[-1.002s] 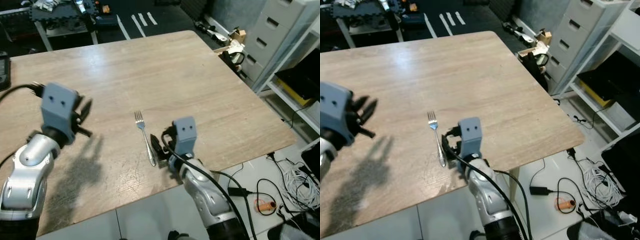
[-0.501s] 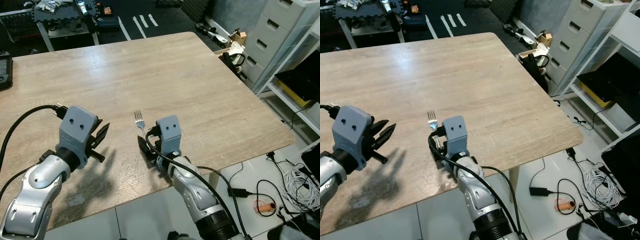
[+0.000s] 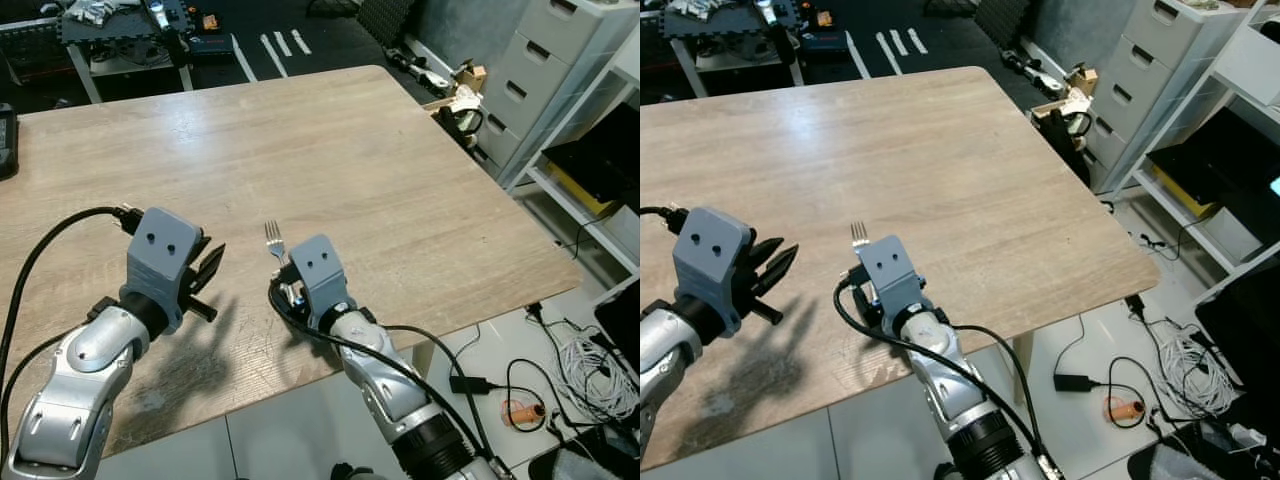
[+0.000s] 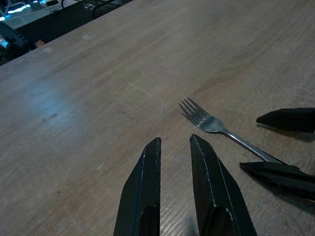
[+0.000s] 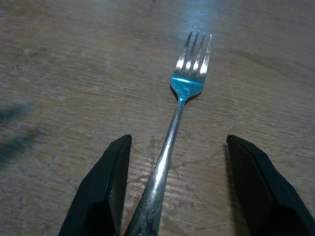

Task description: Setting the table

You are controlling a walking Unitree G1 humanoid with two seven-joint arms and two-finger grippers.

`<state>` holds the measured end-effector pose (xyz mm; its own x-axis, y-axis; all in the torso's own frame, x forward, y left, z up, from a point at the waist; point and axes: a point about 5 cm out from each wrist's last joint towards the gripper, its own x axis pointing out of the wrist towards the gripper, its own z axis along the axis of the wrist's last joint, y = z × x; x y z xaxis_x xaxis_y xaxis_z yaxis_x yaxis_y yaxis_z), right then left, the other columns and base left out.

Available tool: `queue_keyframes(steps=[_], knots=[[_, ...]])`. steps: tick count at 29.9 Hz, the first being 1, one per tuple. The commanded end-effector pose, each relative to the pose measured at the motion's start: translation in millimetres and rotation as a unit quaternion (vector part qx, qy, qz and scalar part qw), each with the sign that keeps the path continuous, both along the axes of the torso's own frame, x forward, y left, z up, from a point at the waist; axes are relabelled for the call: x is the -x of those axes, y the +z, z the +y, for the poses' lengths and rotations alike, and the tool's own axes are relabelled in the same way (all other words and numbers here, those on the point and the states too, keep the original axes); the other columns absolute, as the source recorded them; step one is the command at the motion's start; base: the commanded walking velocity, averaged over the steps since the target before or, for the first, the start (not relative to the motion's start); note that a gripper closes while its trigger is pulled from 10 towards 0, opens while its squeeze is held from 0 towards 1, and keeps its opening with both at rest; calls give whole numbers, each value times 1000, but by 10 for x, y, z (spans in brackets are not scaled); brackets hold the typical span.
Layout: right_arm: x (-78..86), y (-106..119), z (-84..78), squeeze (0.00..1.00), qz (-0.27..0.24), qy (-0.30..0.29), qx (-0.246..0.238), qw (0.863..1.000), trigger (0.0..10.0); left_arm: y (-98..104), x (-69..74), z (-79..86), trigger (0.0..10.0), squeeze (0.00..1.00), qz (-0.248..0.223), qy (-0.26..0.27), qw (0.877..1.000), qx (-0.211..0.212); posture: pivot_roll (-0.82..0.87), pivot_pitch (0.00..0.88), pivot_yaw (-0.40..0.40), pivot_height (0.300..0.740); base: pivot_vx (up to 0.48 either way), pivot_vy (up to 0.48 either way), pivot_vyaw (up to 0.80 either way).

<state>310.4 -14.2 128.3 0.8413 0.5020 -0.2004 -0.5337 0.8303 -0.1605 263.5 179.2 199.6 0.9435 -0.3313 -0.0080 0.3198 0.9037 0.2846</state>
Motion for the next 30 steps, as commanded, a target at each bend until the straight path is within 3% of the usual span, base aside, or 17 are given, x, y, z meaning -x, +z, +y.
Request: queue_keyframes(steps=[1,2,3,10,11,13,22,24,30], knots=[[50,-190,-32,0,43,1,30,999,9137,-21,34,-17,10000,0,6,-3,1000,4,76,127,5,740,0,0,0],[49,-197,-40,0,47,0,29,998,3882,-22,35,-19,10000,0,6,-2,1000,5,75,128,3,740,0,0,0],[51,-245,-65,0,72,-7,18,997,0,-25,38,-24,10000,0,7,0,1000,8,74,130,-4,740,0,0,0],[63,-362,-151,0,126,-30,-5,992,0,-45,75,-18,10000,0,19,-5,1000,22,73,132,-4,740,0,0,0],[59,-374,-185,0,134,-36,-8,990,0,-61,136,-12,10000,0,43,-30,998,38,73,133,-3,740,0,0,0],[58,-374,-191,0,136,-37,-8,990,0,-64,151,-12,10000,0,49,-37,997,41,73,133,-3,740,0,0,0],[39,-386,-221,0,145,-46,-12,988,0,-57,438,173,10000,0,109,-115,987,9,84,135,-6,740,0,0,0],[19,-386,-254,0,147,-56,-16,987,0,-66,577,291,10000,0,145,-139,979,-29,86,133,-4,740,0,0,0],[-50,-333,-340,0,136,-87,-40,986,0,-47,628,444,10000,0,159,-132,976,-65,92,130,1,740,0,0,0]])
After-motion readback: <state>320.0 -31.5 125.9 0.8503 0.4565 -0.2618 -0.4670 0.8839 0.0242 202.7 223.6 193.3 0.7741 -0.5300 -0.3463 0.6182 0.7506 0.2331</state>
